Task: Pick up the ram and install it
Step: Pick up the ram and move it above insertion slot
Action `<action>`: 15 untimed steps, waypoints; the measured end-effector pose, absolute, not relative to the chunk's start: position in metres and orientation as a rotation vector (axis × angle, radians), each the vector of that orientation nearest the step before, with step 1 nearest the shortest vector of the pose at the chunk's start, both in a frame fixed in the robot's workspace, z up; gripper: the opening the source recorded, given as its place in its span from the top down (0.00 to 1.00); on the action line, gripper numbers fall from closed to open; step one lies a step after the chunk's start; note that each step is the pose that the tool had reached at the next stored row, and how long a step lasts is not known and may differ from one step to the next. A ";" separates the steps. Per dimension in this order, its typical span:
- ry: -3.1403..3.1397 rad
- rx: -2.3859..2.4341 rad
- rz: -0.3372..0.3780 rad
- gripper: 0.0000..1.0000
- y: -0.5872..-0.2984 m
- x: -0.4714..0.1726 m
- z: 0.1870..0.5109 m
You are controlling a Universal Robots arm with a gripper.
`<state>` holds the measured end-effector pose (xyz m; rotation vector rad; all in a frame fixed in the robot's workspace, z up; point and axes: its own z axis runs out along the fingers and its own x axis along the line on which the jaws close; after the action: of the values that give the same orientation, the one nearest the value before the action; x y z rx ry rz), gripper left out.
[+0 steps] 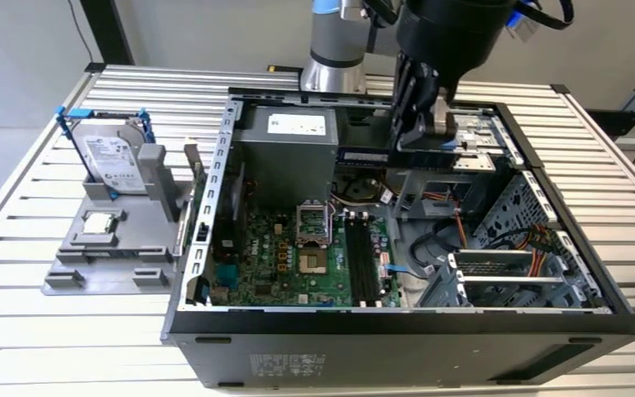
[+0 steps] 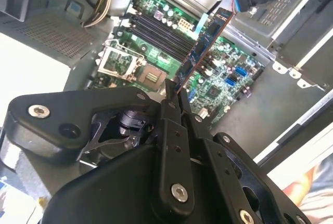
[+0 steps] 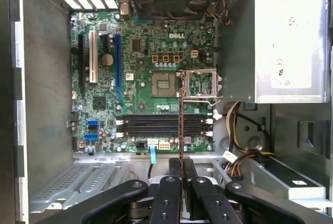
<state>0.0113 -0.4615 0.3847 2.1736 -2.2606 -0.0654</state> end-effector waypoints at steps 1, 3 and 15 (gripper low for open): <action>-2.261 2.174 -0.065 1.00 -0.461 0.011 0.385; -2.261 2.174 -0.065 1.00 -0.460 0.011 0.385; -2.264 2.177 -0.073 1.00 -0.460 0.012 0.385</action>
<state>0.0115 -0.4604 0.3846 2.1765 -2.2636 -0.0727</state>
